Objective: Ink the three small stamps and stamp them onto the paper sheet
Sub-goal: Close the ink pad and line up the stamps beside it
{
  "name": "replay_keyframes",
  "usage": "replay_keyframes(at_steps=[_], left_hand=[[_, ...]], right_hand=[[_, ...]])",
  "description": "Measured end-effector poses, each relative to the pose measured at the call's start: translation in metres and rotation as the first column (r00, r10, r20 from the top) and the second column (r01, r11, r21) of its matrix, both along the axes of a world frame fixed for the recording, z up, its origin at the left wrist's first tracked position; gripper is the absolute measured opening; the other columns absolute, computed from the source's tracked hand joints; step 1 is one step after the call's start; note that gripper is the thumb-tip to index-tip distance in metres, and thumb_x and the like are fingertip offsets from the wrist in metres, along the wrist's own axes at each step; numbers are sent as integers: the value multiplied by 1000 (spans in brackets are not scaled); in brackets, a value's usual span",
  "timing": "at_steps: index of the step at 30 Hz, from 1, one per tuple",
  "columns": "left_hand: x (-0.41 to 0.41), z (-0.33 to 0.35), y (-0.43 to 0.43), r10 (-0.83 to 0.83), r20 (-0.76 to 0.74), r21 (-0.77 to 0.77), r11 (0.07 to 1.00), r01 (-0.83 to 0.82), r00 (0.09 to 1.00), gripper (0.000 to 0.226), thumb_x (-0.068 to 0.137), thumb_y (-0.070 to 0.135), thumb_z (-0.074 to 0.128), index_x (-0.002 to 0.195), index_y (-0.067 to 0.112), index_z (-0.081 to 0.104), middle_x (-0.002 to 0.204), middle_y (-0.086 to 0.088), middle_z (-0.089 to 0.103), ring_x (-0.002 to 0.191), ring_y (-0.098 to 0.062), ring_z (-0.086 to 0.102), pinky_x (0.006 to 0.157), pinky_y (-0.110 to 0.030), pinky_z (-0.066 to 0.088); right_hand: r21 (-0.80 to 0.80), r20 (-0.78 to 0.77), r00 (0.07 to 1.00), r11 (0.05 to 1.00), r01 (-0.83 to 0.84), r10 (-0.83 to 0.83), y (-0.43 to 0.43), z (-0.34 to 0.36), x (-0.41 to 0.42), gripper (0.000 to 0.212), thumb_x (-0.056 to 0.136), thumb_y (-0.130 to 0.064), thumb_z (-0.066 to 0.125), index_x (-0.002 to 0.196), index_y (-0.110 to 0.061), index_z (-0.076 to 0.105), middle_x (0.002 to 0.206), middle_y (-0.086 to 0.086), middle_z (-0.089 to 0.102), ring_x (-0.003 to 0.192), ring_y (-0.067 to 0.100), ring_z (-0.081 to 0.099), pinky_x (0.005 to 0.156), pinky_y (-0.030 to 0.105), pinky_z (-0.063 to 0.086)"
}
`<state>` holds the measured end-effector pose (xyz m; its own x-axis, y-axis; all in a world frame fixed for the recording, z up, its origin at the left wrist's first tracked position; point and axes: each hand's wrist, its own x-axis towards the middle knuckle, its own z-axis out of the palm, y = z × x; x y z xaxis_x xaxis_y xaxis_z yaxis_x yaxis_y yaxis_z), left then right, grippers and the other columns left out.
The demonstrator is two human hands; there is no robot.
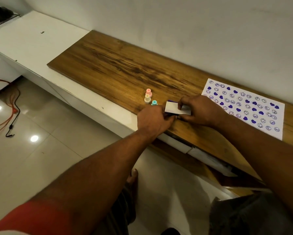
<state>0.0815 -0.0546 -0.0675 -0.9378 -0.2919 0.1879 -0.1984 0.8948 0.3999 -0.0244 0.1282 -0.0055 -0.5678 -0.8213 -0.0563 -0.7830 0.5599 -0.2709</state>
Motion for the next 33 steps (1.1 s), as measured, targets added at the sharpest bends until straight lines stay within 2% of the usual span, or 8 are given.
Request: replay_keyframes(at_steps=[3, 7, 11, 15, 22, 26, 30, 33], left_hand=[[-1, 0, 1, 7, 24, -7, 1000, -7, 1000, 55, 85, 80, 57, 92, 28, 72, 69, 15, 52, 63, -6, 52, 55, -24, 39], [-3, 0, -1, 14, 71, -5, 1000, -14, 997, 58, 83, 83, 56, 92, 28, 71, 70, 14, 54, 67, -8, 57, 60, -26, 49], [0, 5, -3, -1, 36, 31, 1000, 0, 999, 52, 79, 85, 52, 79, 33, 58, 60, 21, 42, 57, -3, 46, 57, -23, 39], [2, 5, -2, -5, 0, 41, 999, 5, 1000, 52, 83, 83, 49, 73, 32, 55, 58, 18, 45, 56, -4, 47, 55, -22, 36], [0, 9, -1, 54, -61, 30, 998, -52, 997, 41, 95, 64, 57, 87, 26, 69, 65, 16, 46, 59, -4, 48, 52, -21, 29], [0, 10, -2, 72, -57, 24, 997, -71, 996, 40, 93, 65, 59, 93, 26, 65, 71, 14, 53, 63, -6, 54, 52, -22, 35], [1, 9, 0, 66, -61, 14, 998, -65, 996, 51, 89, 70, 61, 107, 24, 69, 79, 11, 59, 67, -6, 51, 52, -22, 31], [0, 11, 1, 72, -54, 16, 997, -71, 996, 52, 90, 71, 60, 108, 24, 72, 75, 15, 54, 66, -5, 50, 50, -19, 26]], right_hand=[[13, -16, 999, 999, 35, -35, 0, -1, 4, 46, 85, -48, 77, 123, -27, 63, 125, 3, 69, 108, 24, 65, 83, 32, 49], [43, -67, 993, 995, 95, -92, -3, -2, 14, 62, 85, -54, 76, 138, -25, 61, 134, 3, 66, 117, 26, 62, 95, 38, 51], [49, -103, 985, 988, 147, -142, -7, -4, 22, 61, 86, -51, 75, 139, -25, 62, 134, 4, 66, 120, 27, 61, 97, 39, 50], [12, -72, 978, 980, 196, -195, -10, -4, 28, 58, 87, -49, 74, 139, -26, 62, 137, 3, 64, 122, 26, 60, 98, 42, 51], [11, -3, 995, 995, 101, -101, -10, 0, 22, 64, 86, -55, 74, 141, -25, 60, 142, 1, 61, 127, 24, 56, 102, 42, 48], [34, 18, 997, 997, 73, -74, -10, 3, 15, 71, 84, -55, 76, 145, -24, 57, 145, 1, 58, 131, 24, 53, 105, 43, 46], [38, -17, 995, 994, 102, -102, -10, 2, 15, 72, 83, -57, 75, 144, -24, 58, 143, 2, 58, 130, 26, 54, 105, 47, 47], [17, -66, 986, 988, 156, -155, -11, -2, 18, 72, 82, -61, 74, 143, -25, 59, 139, 2, 60, 127, 27, 56, 103, 46, 45]])
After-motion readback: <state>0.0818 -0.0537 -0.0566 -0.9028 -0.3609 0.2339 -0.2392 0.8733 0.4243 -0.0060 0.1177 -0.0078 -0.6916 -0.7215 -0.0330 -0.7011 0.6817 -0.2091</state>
